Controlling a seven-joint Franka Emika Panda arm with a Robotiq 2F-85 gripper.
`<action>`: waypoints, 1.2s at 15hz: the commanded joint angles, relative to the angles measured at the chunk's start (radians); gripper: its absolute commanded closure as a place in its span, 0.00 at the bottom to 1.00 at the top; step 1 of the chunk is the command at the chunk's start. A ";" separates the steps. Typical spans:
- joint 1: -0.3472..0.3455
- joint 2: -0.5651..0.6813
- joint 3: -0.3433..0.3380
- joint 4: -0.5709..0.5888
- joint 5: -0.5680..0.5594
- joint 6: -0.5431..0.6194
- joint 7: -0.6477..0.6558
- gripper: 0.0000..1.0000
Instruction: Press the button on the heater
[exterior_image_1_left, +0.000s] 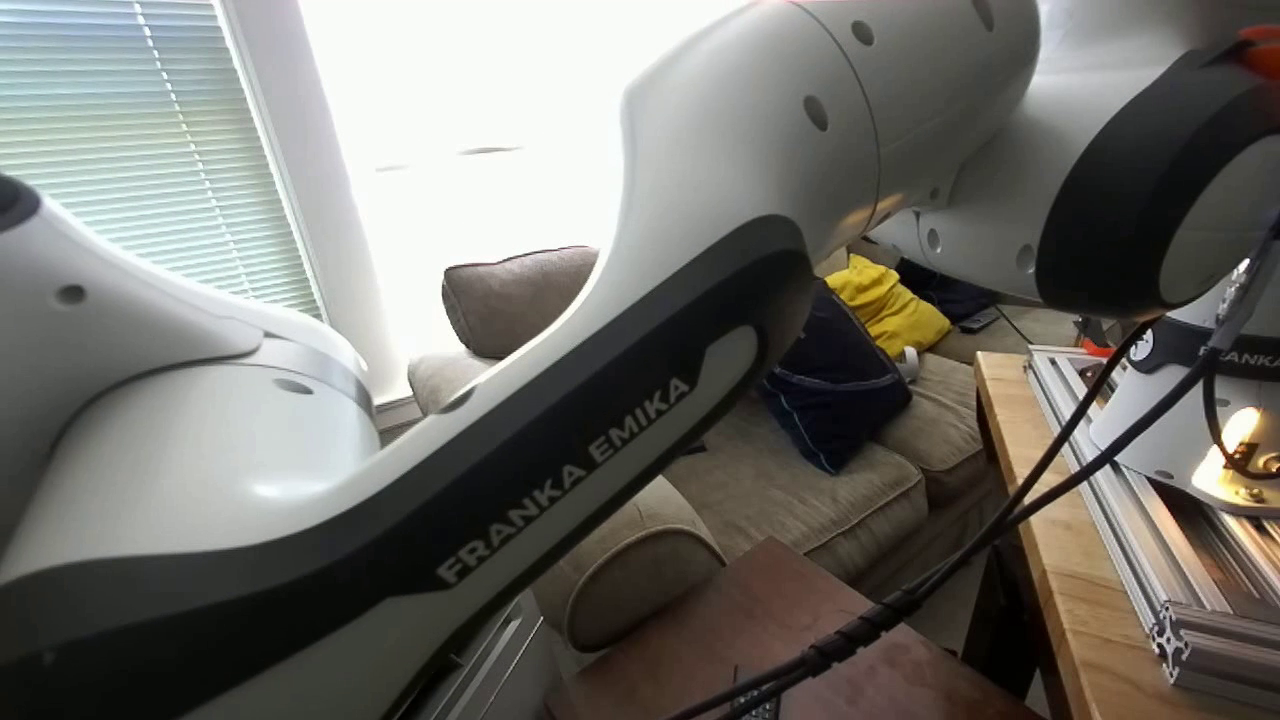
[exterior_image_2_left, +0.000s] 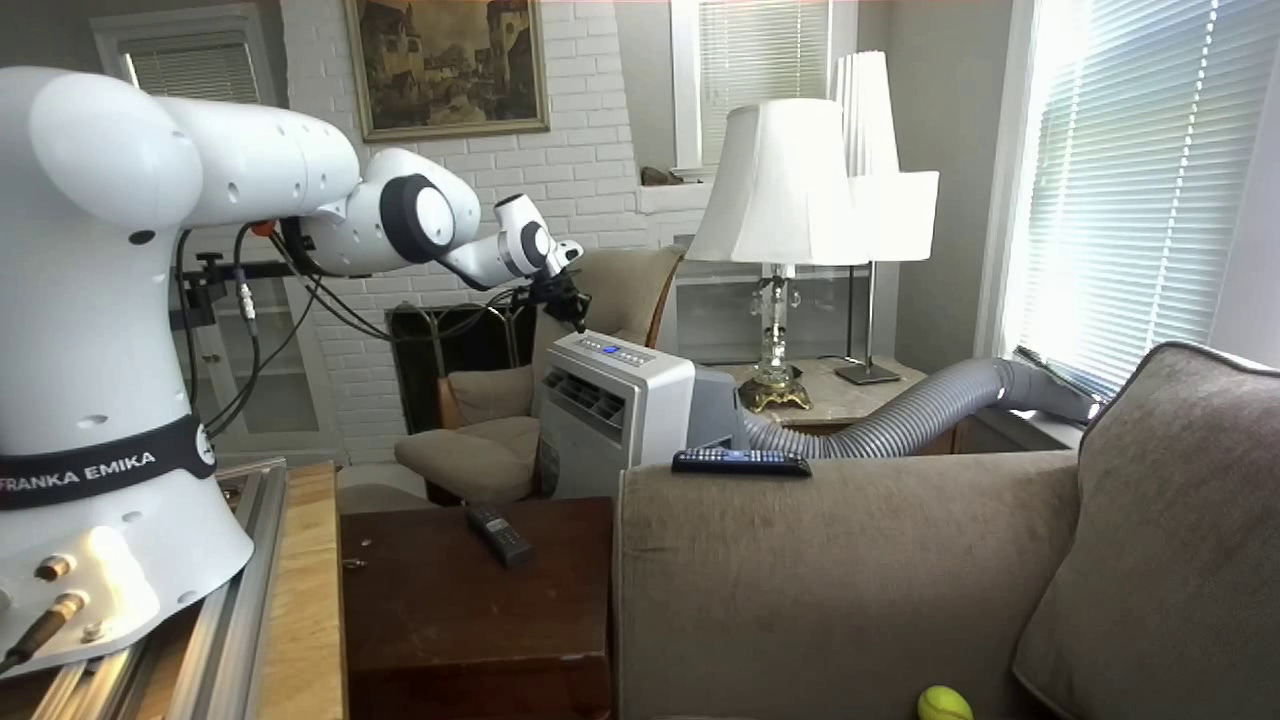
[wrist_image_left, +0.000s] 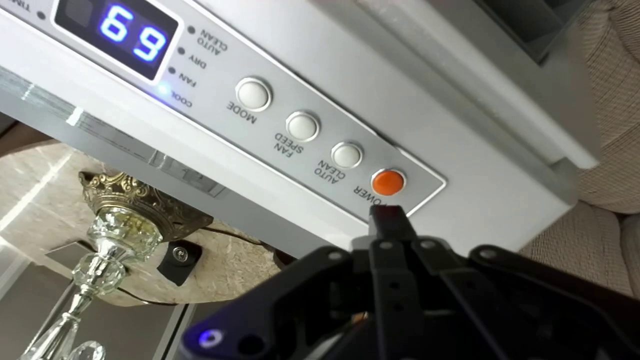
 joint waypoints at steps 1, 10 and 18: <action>0.002 0.013 -0.001 0.000 -0.001 0.014 0.009 1.00; 0.003 0.021 -0.004 -0.021 -0.005 0.015 0.012 1.00; 0.010 0.021 0.005 -0.006 0.001 0.002 0.002 1.00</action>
